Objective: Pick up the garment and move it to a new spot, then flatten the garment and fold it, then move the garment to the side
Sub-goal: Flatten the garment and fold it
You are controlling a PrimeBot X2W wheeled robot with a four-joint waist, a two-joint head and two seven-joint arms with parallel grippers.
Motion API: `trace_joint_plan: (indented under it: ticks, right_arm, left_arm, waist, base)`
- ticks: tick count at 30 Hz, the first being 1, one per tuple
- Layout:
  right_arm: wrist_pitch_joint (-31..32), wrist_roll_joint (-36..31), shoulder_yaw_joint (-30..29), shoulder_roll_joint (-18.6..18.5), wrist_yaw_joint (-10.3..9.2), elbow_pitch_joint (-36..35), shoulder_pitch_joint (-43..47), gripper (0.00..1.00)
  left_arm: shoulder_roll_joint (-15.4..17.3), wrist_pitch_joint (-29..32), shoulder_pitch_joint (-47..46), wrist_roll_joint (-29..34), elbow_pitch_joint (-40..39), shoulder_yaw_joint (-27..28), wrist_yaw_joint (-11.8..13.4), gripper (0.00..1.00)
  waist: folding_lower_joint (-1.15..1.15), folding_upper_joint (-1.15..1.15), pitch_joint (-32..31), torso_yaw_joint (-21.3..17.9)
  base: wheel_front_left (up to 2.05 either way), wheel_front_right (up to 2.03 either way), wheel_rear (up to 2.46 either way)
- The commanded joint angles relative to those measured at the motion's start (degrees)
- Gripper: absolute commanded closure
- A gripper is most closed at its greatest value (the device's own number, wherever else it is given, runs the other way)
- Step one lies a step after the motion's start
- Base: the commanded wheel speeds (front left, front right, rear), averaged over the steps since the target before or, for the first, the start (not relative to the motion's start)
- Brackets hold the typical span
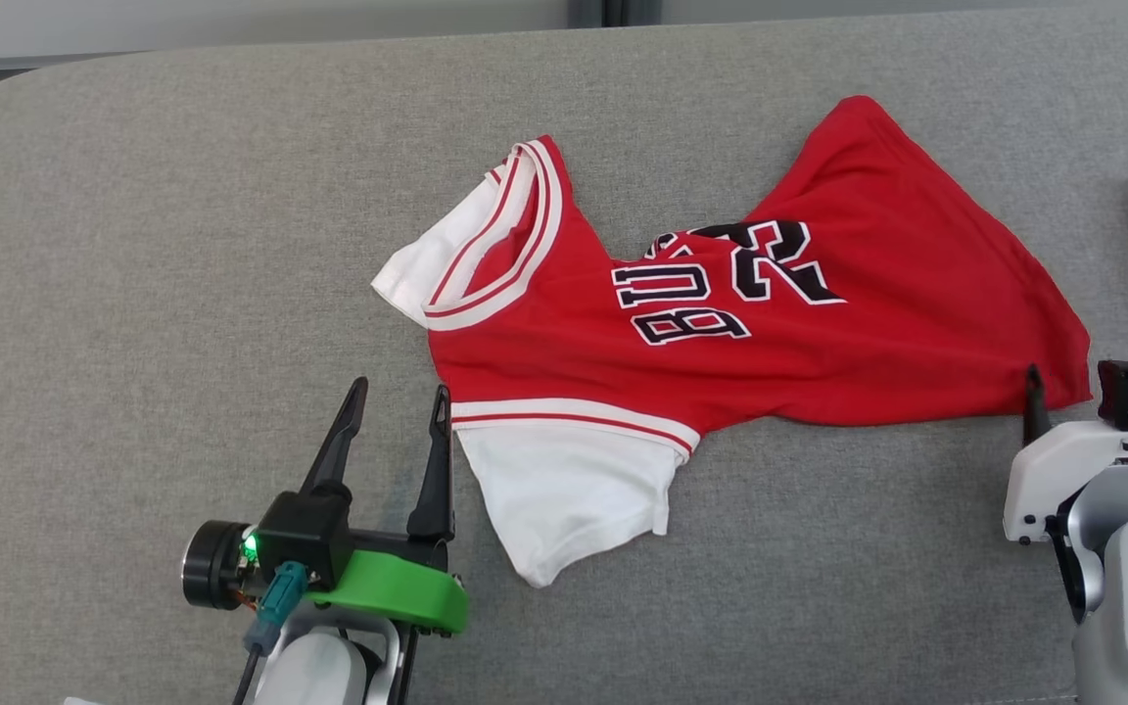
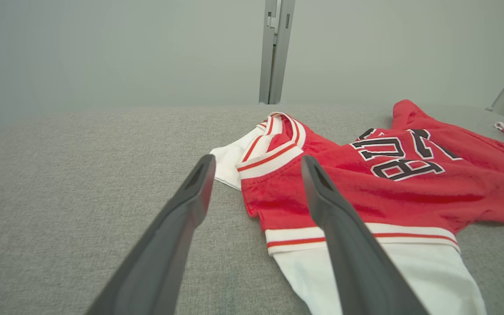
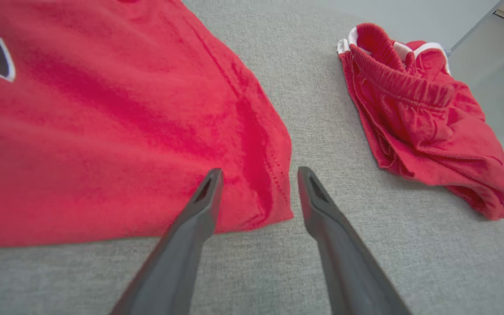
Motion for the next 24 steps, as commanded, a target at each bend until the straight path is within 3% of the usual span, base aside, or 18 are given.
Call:
trace_joint_plan:
  ticks: [1,13,18,24]
  right_arm:
    - [0.13,0.05,-0.18,0.53,-0.11,-1.5,0.89,0.0]
    - [-1.96,7.6,8.94,2.94,-0.11,-10.8,6.66,0.0]
    - [-2.31,9.15,12.09,3.07,-0.11,-9.26,6.6,0.0]
    - [-1.83,10.55,16.0,3.02,-0.11,-2.52,4.17,0.0]
  left_arm:
    - [0.13,-0.02,-0.41,0.29,0.17,0.13,-0.33,0.0]
    - [0.16,-0.02,0.24,0.36,1.03,0.66,-0.43,0.0]
    - [0.1,-0.02,0.53,0.04,1.38,0.73,-0.59,0.0]
    - [0.01,-0.02,0.6,-0.15,1.79,0.4,-0.77,0.0]
  waist:
    - [0.0,0.0,-0.06,-0.09]
    - [0.0,0.0,-2.11,0.01]
    - [0.0,0.0,-2.61,0.16]
    - [0.0,0.0,-2.7,0.67]
  base:
    - [0.0,0.0,0.0]
    - [0.0,0.0,0.0]
    - [0.0,0.0,0.0]
    - [0.0,0.0,0.0]
